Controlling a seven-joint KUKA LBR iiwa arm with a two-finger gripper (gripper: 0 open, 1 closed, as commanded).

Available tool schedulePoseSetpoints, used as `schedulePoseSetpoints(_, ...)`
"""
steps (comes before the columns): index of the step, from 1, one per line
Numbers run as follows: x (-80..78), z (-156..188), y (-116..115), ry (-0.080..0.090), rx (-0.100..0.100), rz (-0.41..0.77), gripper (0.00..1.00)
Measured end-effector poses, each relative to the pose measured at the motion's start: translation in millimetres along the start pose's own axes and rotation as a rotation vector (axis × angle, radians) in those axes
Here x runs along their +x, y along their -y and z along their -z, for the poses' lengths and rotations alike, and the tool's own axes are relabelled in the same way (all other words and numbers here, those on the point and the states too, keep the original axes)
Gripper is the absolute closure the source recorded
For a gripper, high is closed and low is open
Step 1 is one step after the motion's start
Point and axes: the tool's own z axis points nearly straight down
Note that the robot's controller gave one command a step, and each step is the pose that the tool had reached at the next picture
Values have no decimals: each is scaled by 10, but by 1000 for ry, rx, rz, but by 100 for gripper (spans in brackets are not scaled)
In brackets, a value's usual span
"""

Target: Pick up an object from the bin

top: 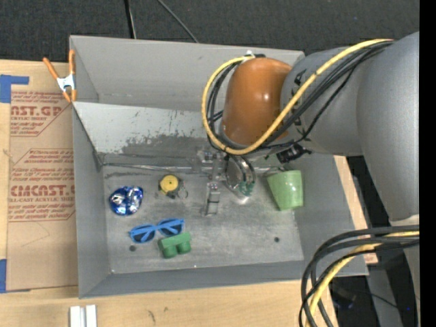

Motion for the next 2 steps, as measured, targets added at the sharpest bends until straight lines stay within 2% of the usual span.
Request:
schedulePoseSetpoints(1,538,-184,-877,-5,-3,52,0)
schedulePoseSetpoints(2,595,-705,-875,-8,1,193,0)
